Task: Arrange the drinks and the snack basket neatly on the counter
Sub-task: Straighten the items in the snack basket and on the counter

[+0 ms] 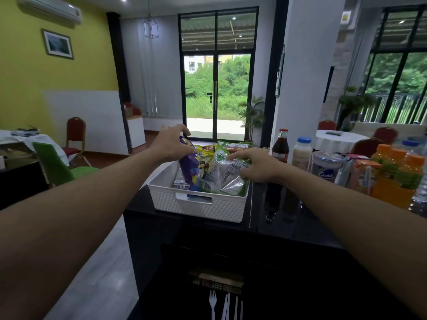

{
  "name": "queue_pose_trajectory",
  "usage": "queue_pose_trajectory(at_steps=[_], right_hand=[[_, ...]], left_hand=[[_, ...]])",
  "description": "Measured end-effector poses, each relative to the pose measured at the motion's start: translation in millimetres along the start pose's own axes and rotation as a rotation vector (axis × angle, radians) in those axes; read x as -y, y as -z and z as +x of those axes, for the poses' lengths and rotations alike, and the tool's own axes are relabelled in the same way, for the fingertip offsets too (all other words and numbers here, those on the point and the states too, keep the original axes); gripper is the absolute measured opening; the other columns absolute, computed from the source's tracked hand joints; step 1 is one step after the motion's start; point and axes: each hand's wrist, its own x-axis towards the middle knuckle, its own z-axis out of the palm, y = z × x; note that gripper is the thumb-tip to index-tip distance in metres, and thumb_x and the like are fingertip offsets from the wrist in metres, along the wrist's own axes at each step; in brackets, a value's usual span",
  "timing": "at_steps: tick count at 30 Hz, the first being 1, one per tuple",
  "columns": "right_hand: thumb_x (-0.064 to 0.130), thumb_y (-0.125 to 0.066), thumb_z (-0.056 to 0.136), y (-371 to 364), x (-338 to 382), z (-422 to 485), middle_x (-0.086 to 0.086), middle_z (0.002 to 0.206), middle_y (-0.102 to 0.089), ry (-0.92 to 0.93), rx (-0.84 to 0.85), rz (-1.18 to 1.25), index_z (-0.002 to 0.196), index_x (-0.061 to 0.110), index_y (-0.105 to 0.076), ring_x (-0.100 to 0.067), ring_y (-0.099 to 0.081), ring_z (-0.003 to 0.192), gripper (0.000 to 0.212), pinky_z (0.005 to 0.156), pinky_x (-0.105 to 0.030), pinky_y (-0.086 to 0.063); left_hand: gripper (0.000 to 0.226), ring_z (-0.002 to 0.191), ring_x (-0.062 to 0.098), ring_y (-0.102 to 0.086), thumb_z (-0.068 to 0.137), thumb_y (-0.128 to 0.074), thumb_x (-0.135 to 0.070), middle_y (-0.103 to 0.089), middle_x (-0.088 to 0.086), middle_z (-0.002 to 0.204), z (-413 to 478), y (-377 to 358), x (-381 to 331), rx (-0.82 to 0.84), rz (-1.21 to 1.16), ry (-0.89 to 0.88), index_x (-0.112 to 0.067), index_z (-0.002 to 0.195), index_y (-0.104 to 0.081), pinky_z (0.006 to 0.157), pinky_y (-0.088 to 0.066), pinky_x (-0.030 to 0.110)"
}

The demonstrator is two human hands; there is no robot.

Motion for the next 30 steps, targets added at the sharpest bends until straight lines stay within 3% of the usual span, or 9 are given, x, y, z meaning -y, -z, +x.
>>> queue_pose_trajectory(at_steps=[2, 4, 6, 8, 11, 17, 21, 26, 30], right_hand=[[-0.005, -0.057, 0.087, -1, 4, 3, -0.005, 0.156, -0.043, 0.022, -0.001, -0.02, 0.138, 0.027, -0.06, -0.023, -0.059, 0.122, 0.06, 0.089, -0.032, -0.054], [-0.005, -0.054, 0.088, -2, 5, 6, -0.005, 0.157, -0.042, 0.019, 0.003, -0.027, 0.137, 0.029, -0.061, -0.009, -0.069, 0.086, 0.06, 0.074, -0.033, -0.06], [-0.006, -0.052, 0.089, -4, 4, 12, -0.004, 0.156, -0.043, 0.023, -0.007, -0.013, 0.134, 0.028, -0.062, 0.005, -0.057, 0.055, 0.058, 0.055, -0.022, -0.053], [-0.005, -0.054, 0.09, -5, 4, 15, -0.001, 0.155, -0.045, 0.032, -0.03, -0.012, 0.132, 0.027, -0.064, 0.004, -0.064, 0.082, 0.054, 0.066, -0.021, -0.055], [-0.005, -0.054, 0.092, -8, 0, 19, -0.003, 0.154, -0.046, 0.016, -0.029, 0.004, 0.13, 0.025, -0.064, -0.031, -0.061, 0.121, 0.05, 0.098, -0.045, -0.053], [-0.007, -0.056, 0.089, -13, -9, 22, -0.004, 0.154, -0.045, -0.02, -0.043, 0.103, 0.129, 0.024, -0.063, -0.029, -0.064, 0.112, 0.05, 0.093, -0.052, -0.055], [-0.006, -0.057, 0.089, -13, -12, 21, -0.006, 0.153, -0.044, -0.037, -0.06, 0.116, 0.131, 0.023, -0.061, -0.009, -0.061, 0.087, 0.051, 0.067, -0.025, -0.056], [-0.009, -0.053, 0.086, -9, -7, 14, -0.008, 0.153, -0.044, -0.061, -0.069, 0.136, 0.131, 0.024, -0.06, -0.018, -0.066, 0.081, 0.055, 0.061, -0.034, -0.054], [-0.009, -0.052, 0.088, -9, -5, 14, -0.01, 0.152, -0.043, -0.074, -0.053, 0.161, 0.13, 0.024, -0.059, -0.015, -0.059, 0.065, 0.055, 0.049, -0.027, -0.046]], left_hand=[[0.032, 0.103, 0.027, -0.057, 0.073, -0.082, -0.027, -0.051, 0.016, 0.124, 0, 0, 0, -0.022, 0.011, -0.011, -0.019, 0.101, -0.065, 0.081, -0.057, 0.034], [0.034, 0.099, 0.028, -0.06, 0.07, -0.085, -0.03, -0.056, 0.018, 0.118, 1, -1, -1, -0.016, 0.028, -0.011, -0.01, 0.094, -0.07, 0.081, -0.059, 0.04], [0.042, 0.096, 0.028, -0.061, 0.068, -0.087, -0.035, -0.058, 0.02, 0.113, 2, -4, -3, 0.003, 0.042, -0.018, -0.005, 0.092, -0.072, 0.08, -0.06, 0.044], [0.048, 0.094, 0.027, -0.058, 0.067, -0.089, -0.042, -0.052, 0.019, 0.111, 1, -4, -5, 0.008, 0.043, -0.055, -0.003, 0.09, -0.072, 0.077, -0.059, 0.042], [0.042, 0.099, 0.028, -0.055, 0.076, -0.082, -0.038, -0.046, 0.017, 0.117, 4, -6, -8, 0.065, -0.051, -0.113, -0.003, 0.095, -0.069, 0.069, -0.055, 0.034], [0.058, 0.093, 0.015, -0.061, 0.082, -0.075, -0.02, -0.063, 0.004, 0.112, 3, -10, 1, 0.195, -0.141, -0.164, -0.008, 0.135, -0.055, 0.073, -0.048, 0.02], [0.048, 0.096, 0.018, -0.053, 0.086, -0.075, -0.032, -0.053, 0.007, 0.115, 5, -10, 9, 0.06, 0.074, -0.321, -0.011, 0.126, -0.062, 0.077, -0.04, 0.022], [0.043, 0.099, 0.017, -0.048, 0.09, -0.062, -0.051, -0.048, 0.0, 0.109, 4, -1, 16, 0.03, 0.227, -0.449, -0.016, 0.113, -0.061, 0.082, -0.046, 0.031], [0.059, 0.097, 0.016, -0.044, 0.092, -0.04, -0.066, -0.051, 0.001, 0.111, 6, 6, 11, -0.02, 0.513, -0.578, -0.014, 0.115, -0.055, 0.08, -0.04, 0.035]])
